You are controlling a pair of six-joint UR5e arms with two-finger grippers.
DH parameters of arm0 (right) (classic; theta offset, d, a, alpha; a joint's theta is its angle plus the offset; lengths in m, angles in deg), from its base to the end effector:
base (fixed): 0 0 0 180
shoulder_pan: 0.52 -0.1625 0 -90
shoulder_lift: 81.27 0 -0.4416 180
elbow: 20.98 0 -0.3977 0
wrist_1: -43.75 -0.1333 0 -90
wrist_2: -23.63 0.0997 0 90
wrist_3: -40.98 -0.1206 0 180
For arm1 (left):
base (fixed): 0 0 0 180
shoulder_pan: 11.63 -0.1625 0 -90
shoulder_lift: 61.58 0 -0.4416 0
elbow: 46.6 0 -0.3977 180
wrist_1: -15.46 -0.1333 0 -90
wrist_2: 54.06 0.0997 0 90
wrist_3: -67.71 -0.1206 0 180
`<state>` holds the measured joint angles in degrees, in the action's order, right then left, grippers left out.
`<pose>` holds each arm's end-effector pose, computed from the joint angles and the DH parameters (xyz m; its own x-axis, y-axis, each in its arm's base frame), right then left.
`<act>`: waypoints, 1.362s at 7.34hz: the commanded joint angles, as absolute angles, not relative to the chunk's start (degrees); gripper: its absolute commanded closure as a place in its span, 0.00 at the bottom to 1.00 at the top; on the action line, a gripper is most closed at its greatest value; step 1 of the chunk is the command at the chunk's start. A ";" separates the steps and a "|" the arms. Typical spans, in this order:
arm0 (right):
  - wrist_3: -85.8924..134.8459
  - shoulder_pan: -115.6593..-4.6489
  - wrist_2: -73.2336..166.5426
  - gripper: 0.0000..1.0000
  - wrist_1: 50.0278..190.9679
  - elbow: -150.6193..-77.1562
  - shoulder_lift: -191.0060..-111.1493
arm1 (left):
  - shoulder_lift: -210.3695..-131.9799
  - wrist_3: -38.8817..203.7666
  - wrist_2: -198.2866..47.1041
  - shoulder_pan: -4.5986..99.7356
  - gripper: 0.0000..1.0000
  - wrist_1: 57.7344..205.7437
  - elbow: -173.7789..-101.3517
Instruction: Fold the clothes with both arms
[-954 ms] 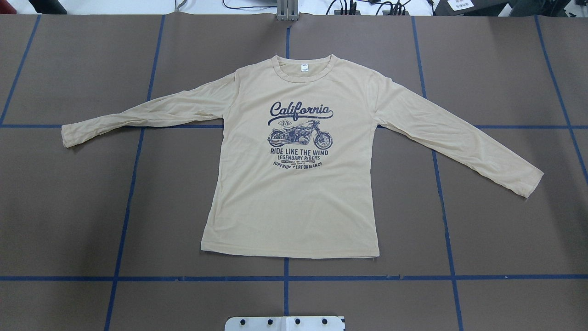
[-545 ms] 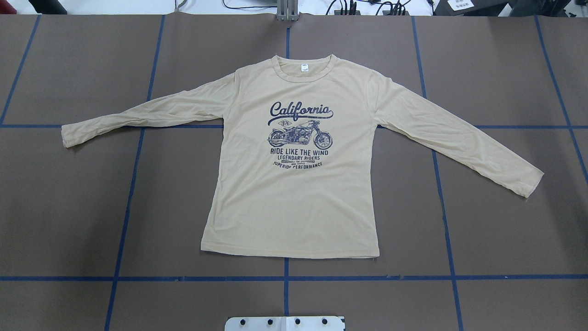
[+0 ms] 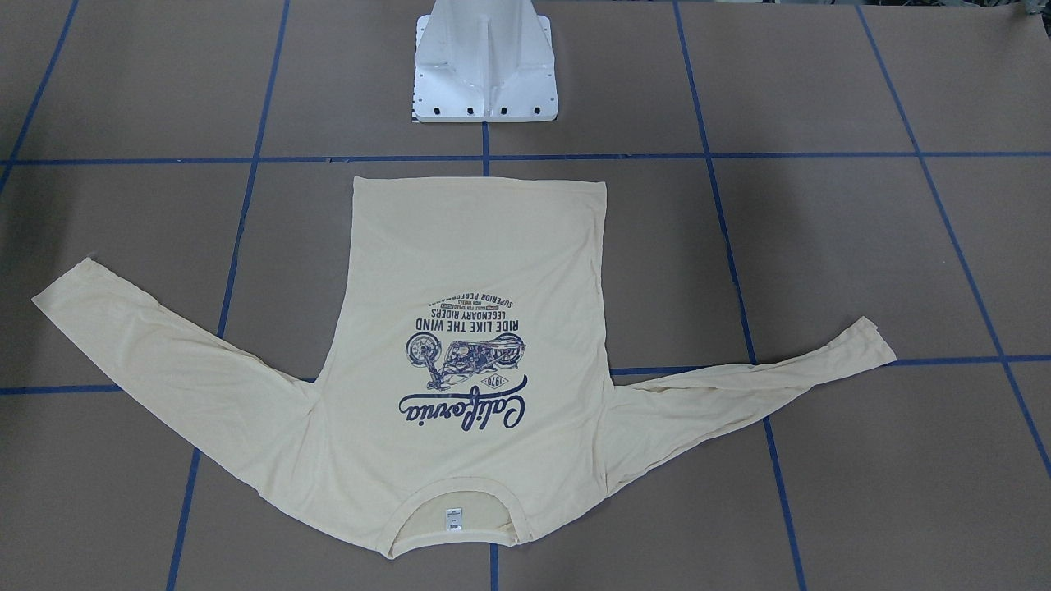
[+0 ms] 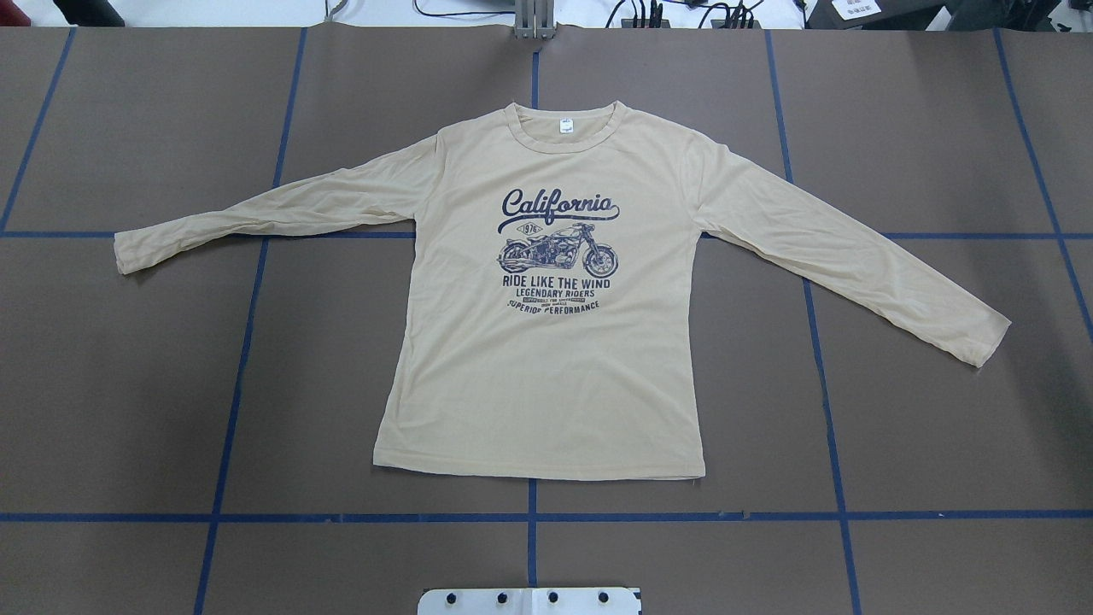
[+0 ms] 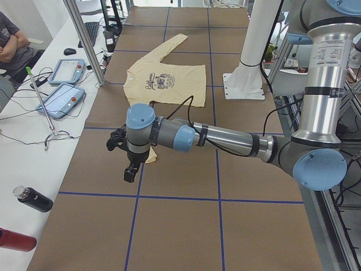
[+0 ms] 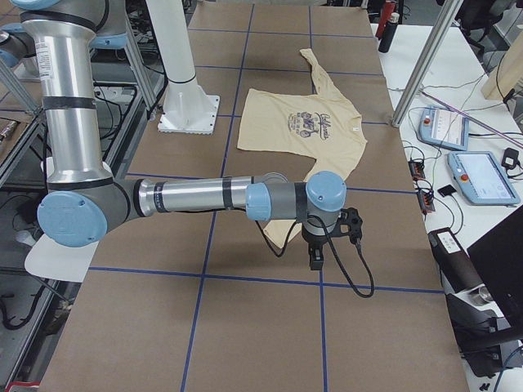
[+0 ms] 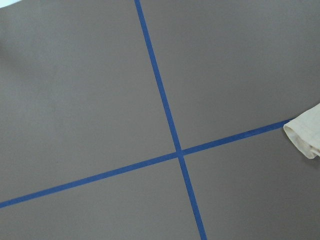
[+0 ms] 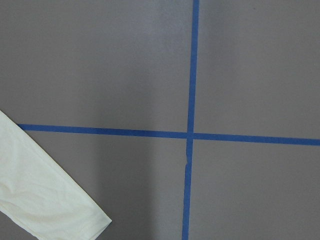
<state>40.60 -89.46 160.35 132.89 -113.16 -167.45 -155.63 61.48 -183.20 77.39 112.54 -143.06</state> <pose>0.0356 -0.5346 0.6317 0.6839 -0.0930 0.7236 0.0138 0.9933 0.1146 -0.0478 -0.5464 0.5895 0.7659 0.3062 -0.5654 -0.1000 0.9253 0.3657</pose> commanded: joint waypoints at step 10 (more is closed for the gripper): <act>17.34 -63.20 152.83 0.00 97.36 -107.99 -175.40 | -154.57 62.70 -183.43 76.79 0.00 121.28 -141.69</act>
<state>17.86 -64.99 152.50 97.49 -107.99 -175.24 -154.58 62.70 -183.38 76.79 121.26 -141.55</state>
